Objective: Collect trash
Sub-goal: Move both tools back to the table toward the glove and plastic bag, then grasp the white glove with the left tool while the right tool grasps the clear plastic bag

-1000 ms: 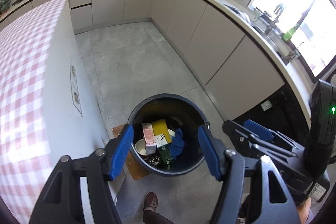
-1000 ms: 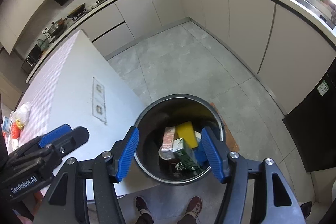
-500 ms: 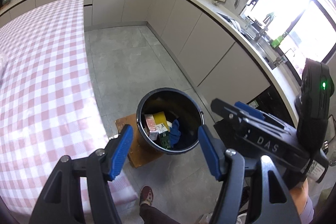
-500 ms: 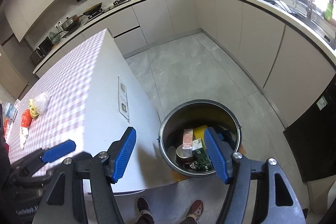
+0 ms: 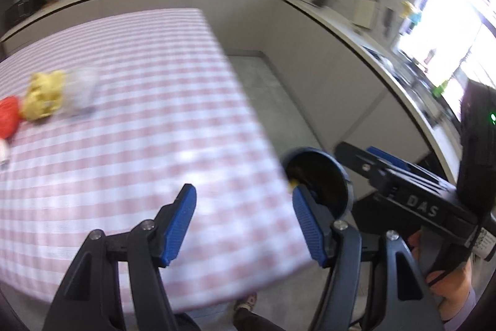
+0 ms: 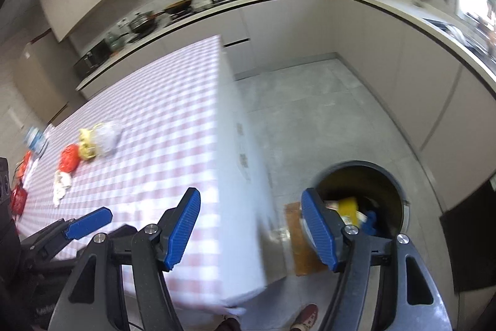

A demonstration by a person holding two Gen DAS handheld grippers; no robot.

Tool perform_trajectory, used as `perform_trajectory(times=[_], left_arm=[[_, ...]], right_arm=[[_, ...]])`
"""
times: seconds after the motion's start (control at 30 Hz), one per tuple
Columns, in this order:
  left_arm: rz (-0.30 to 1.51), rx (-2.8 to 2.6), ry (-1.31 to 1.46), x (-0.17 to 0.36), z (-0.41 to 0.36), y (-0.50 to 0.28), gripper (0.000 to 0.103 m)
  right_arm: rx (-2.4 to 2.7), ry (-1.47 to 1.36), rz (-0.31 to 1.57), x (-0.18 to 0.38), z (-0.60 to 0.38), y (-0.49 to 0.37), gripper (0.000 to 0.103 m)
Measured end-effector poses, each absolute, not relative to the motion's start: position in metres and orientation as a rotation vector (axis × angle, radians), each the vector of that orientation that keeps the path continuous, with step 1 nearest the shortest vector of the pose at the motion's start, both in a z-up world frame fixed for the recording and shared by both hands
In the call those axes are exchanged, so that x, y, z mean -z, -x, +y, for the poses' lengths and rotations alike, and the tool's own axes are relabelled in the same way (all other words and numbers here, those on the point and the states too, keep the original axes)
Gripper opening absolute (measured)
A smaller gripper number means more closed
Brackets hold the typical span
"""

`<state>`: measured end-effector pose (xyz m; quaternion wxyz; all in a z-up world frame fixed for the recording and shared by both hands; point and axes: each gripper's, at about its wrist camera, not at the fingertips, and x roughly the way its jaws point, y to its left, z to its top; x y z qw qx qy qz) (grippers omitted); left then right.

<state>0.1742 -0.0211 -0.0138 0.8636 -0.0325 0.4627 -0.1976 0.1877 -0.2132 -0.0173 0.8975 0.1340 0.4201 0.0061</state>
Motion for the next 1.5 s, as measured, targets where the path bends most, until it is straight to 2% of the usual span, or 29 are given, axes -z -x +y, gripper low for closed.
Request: perform_trajectory(times=[0.33,0.83,1.13,1.5], left_arm=[[0.914,0.141,0.102,0.015,0.100,-0.196,0.066],[0.903,-0.082,0.122,0.035,0.234,-0.236,0.066],[0.926,-0.146,0.134,0.052,0.290,-0.259,0.066],[0.993,-0.109,0.137,0.079,0.311,-0.292,0.066]], right_arm=[[-0.174,-0.224,0.875,0.020,-0.102,-0.240,0.075],[-0.274,-0.171,0.891,0.033,0.027,-0.310,0.079],[-0.236,-0.162,0.891,0.036,0.064,-0.351,0.080],[-0.171,-0.153,0.919,0.052,0.081,-0.396,0.081]])
